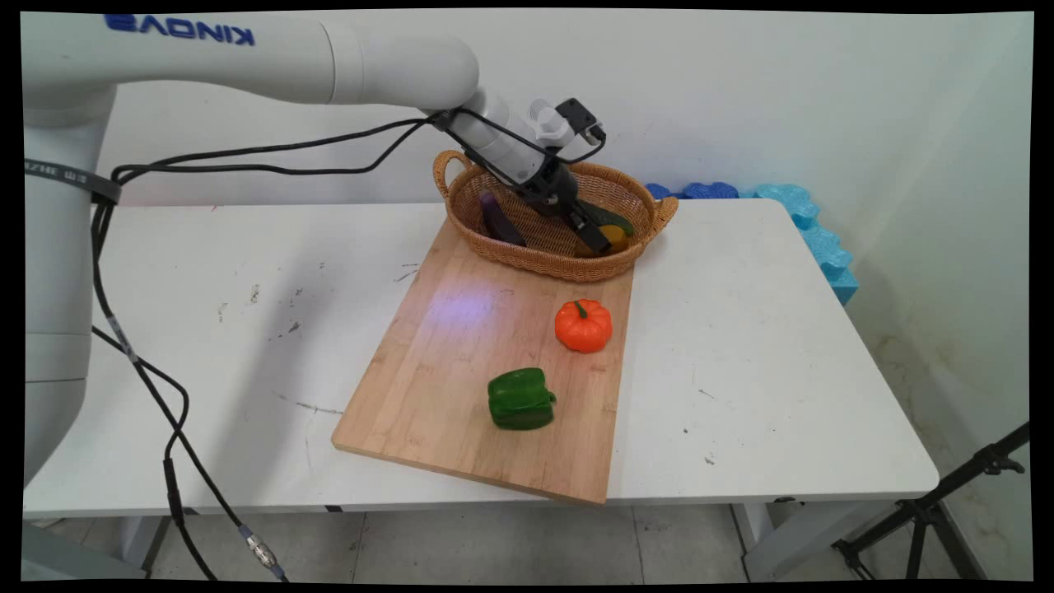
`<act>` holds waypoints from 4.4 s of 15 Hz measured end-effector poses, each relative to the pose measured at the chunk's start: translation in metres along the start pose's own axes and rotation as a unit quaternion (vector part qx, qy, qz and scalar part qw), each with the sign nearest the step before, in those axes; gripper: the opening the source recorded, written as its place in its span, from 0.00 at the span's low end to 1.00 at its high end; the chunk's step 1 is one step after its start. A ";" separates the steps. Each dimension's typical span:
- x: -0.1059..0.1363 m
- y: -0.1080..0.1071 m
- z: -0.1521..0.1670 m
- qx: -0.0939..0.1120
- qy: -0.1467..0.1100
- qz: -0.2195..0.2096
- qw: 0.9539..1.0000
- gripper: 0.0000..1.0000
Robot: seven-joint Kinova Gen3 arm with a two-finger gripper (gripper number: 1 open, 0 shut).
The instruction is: Pick up the potato from the vegetable basket, then place the picked object on the cutting board
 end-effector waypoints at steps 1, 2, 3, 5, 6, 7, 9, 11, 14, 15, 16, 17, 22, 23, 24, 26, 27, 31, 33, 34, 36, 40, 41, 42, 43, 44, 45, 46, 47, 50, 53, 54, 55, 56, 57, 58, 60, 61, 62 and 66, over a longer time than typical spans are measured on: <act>0.000 0.000 0.002 0.000 -0.001 -0.002 1.000 1.00; 0.000 0.000 0.004 -0.001 -0.002 -0.003 1.000 0.00; -0.001 -0.001 0.006 -0.001 -0.003 -0.004 1.000 0.00; -0.001 -0.001 0.009 -0.002 -0.006 -0.005 1.000 0.00; -0.002 -0.001 0.010 -0.002 -0.007 -0.005 1.000 0.00; -0.002 -0.001 0.012 -0.003 -0.008 -0.006 1.000 0.00; -0.002 -0.001 0.014 -0.004 -0.009 -0.007 1.000 0.00; -0.001 -0.001 0.014 -0.005 -0.008 -0.005 1.000 0.00; 0.003 -0.001 0.011 -0.005 -0.002 0.004 1.000 0.00; 0.005 -0.002 0.008 -0.004 0.001 0.008 1.000 0.00; 0.006 -0.003 0.005 -0.003 0.003 0.010 1.000 0.00; 0.006 -0.003 0.001 -0.002 0.006 0.015 1.000 0.00; 0.008 -0.004 -0.021 0.001 0.016 0.036 0.999 0.00; 0.008 -0.003 -0.027 0.002 0.018 0.043 0.999 0.00; 0.007 -0.002 -0.035 0.002 0.019 0.050 0.999 0.00; 0.005 0.000 -0.048 0.003 0.022 0.063 0.998 0.00; 0.003 0.002 -0.057 0.003 0.023 0.071 0.997 0.00; -0.011 0.014 -0.090 0.002 0.023 0.099 0.995 0.00; -0.022 0.023 -0.108 0.000 0.019 0.111 0.994 0.00; -0.026 0.026 -0.114 -0.001 0.017 0.115 0.993 0.00; -0.039 0.035 -0.130 -0.005 0.010 0.126 0.992 0.00; -0.066 0.050 -0.157 -0.012 -0.006 0.141 0.990 0.00; -0.071 0.053 -0.162 -0.014 -0.009 0.143 0.990 0.00; -0.079 0.056 -0.168 -0.017 -0.014 0.145 0.989 0.00; -0.089 0.060 -0.175 -0.021 -0.021 0.147 0.989 0.00; -0.098 0.065 -0.181 -0.026 -0.027 0.148 0.988 0.00; -0.107 0.068 -0.186 -0.030 -0.033 0.148 0.988 0.00; -0.113 0.070 -0.189 -0.033 -0.037 0.148 0.988 0.00; -0.120 0.073 -0.192 -0.037 -0.042 0.148 0.987 0.00; -0.144 0.081 -0.202 -0.053 -0.059 0.150 0.986 0.00; -0.165 0.085 -0.207 -0.067 -0.074 0.153 0.983 0.00; -0.171 0.086 -0.207 -0.070 -0.078 0.154 0.982 0.00; -0.178 0.086 -0.206 -0.074 -0.082 0.155 0.982 0.00; -0.184 0.087 -0.205 -0.077 -0.086 0.154 0.981 0.00; -0.189 0.087 -0.204 -0.080 -0.089 0.154 0.981 0.00; -0.194 0.087 -0.201 -0.083 -0.092 0.152 0.981 0.00; -0.204 0.087 -0.196 -0.089 -0.096 0.149 0.980 0.00; -0.206 0.088 -0.194 -0.091 -0.098 0.148 0.980 0.00; -0.210 0.088 -0.191 -0.093 -0.099 0.147 0.980 0.00; -0.220 0.089 -0.181 -0.101 -0.103 0.144 0.979 1.00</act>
